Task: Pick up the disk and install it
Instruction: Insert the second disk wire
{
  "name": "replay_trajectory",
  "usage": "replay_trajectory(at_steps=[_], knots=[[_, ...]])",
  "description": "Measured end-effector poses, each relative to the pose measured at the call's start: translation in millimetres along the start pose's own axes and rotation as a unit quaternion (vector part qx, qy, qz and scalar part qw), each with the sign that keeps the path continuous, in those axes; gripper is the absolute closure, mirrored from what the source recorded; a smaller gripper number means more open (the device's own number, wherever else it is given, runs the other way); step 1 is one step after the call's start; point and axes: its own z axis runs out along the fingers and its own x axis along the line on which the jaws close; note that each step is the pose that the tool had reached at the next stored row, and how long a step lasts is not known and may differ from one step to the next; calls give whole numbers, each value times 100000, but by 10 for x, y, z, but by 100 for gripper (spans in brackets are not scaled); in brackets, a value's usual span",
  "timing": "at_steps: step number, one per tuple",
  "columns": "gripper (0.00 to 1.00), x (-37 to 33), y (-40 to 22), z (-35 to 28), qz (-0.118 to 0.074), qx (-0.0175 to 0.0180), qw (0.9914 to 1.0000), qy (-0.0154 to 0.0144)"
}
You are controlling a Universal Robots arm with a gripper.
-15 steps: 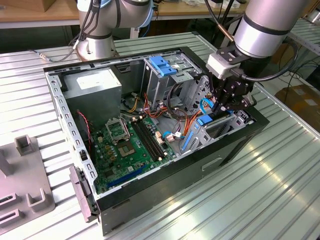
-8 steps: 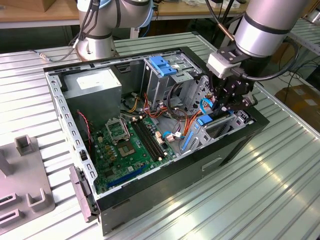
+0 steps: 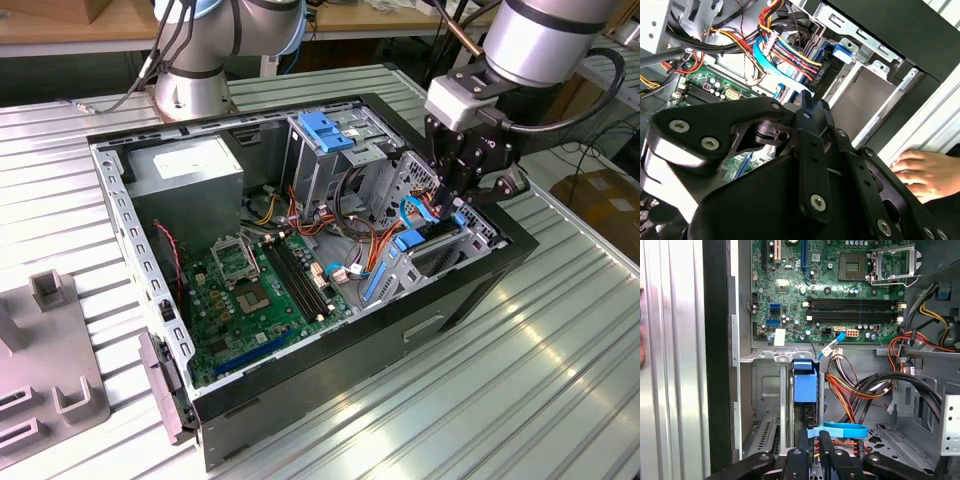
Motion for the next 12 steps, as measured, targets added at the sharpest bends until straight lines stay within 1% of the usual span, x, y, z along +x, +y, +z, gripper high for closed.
replay_trajectory(at_steps=[1,3,12], knots=[[78,0,0,0,1,3,100000,0],[90,0,0,-1,3,1,100000,11],[90,-4,0,-1,2,3,100000,9]])
